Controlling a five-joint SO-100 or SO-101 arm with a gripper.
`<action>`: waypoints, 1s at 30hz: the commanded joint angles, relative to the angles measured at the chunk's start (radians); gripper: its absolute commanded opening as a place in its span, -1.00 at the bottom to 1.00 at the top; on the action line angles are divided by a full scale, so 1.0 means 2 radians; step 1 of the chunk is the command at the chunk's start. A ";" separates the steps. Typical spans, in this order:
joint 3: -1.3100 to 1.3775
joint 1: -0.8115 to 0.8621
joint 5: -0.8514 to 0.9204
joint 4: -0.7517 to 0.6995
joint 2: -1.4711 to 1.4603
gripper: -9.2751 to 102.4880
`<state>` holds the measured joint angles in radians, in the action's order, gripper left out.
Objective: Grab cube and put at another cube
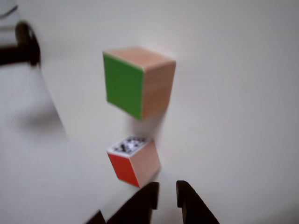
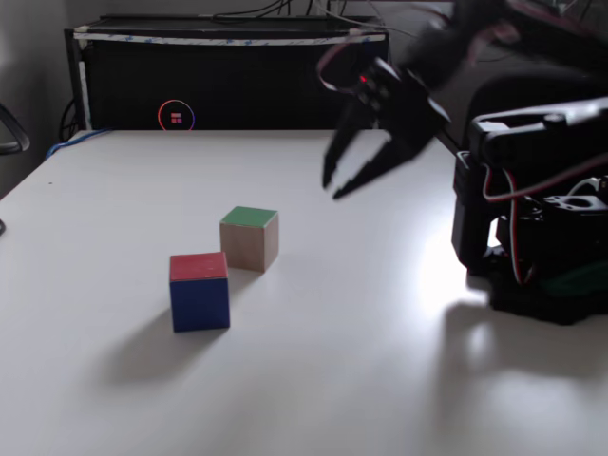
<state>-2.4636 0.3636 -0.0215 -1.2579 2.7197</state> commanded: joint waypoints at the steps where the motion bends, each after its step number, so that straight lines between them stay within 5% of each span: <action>1: 0.064 0.020 0.000 0.041 -0.111 -0.47; 5: 0.070 0.031 -0.005 0.075 -0.173 -0.32; 11: 0.173 0.035 -0.010 0.028 -0.296 -0.13; 20: 0.282 0.031 -0.046 0.044 -0.484 -0.13; 30: 0.255 0.025 -0.051 0.080 -0.502 -0.14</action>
<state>-1.9512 0.4234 -0.1166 -1.1275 1.7119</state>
